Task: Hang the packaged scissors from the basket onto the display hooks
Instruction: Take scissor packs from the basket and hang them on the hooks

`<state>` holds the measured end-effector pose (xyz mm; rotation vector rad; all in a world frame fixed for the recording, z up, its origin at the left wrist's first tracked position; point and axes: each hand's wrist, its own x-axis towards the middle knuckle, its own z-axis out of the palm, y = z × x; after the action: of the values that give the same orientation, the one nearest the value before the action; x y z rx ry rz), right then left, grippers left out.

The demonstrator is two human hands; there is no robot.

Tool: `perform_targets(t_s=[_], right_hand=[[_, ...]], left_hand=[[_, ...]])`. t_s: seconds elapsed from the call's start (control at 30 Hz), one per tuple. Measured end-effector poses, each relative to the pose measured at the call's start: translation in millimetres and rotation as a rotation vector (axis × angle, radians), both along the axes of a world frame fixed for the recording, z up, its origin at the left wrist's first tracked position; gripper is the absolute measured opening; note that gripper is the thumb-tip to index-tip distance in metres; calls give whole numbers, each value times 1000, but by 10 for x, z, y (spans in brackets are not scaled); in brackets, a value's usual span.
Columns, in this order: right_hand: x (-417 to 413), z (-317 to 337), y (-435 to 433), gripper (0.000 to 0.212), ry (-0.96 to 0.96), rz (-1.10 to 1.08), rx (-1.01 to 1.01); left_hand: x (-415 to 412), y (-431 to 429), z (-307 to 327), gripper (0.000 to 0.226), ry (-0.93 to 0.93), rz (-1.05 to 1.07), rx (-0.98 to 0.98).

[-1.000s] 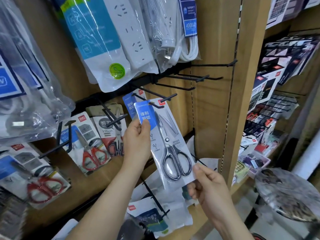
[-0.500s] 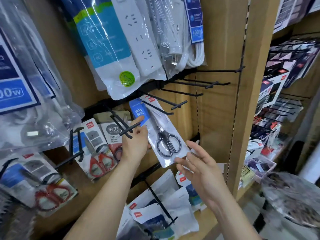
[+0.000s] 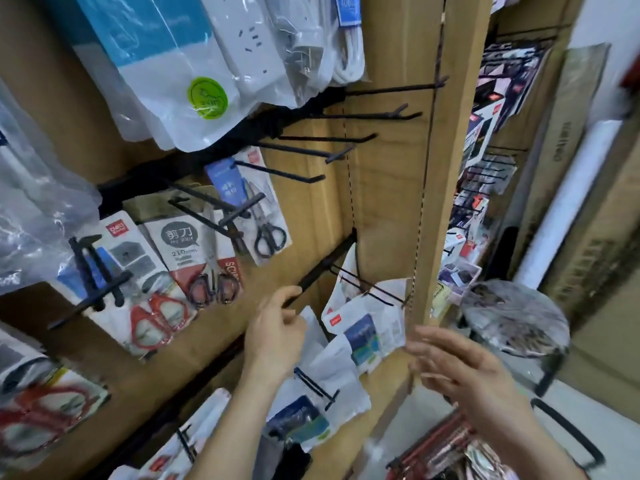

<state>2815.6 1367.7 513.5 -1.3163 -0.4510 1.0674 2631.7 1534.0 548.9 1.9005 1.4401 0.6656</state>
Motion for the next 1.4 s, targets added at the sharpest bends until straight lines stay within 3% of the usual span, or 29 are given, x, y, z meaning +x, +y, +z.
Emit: perform_targets(t_s=[0.37,0.6,0.93,1.07,1.23,1.3,1.4], right_hand=[[663,-800,-1424,19,-232,-306,-324],[1042,-1912,-2164,20,-103,-414,-485],[1209,-4386,-2370,21,152,-396,-691],[1028,-5347,-2354,20,164,-380,-742],[891,-6121,-2203,38,178,-360,-762],[888,-6321,-2106,44,185,-351,-764],[895,-6508,-2023,46,227,-384,-753]], left_hand=[[417,-1140,-1406,45,42,-337,-357],[987,-1900,-2472,42,164,-494,-547],[1508,-2364,-4983,27,260,-283,-790],[1744,-2335,-6114,16,327,-327,-766],[2212,-2188,-7244,55,522,-405,-675],[2354,-2159,-7516,70,514,-379,-724],[2502,-2093,-7778,54,394,-267,-799]])
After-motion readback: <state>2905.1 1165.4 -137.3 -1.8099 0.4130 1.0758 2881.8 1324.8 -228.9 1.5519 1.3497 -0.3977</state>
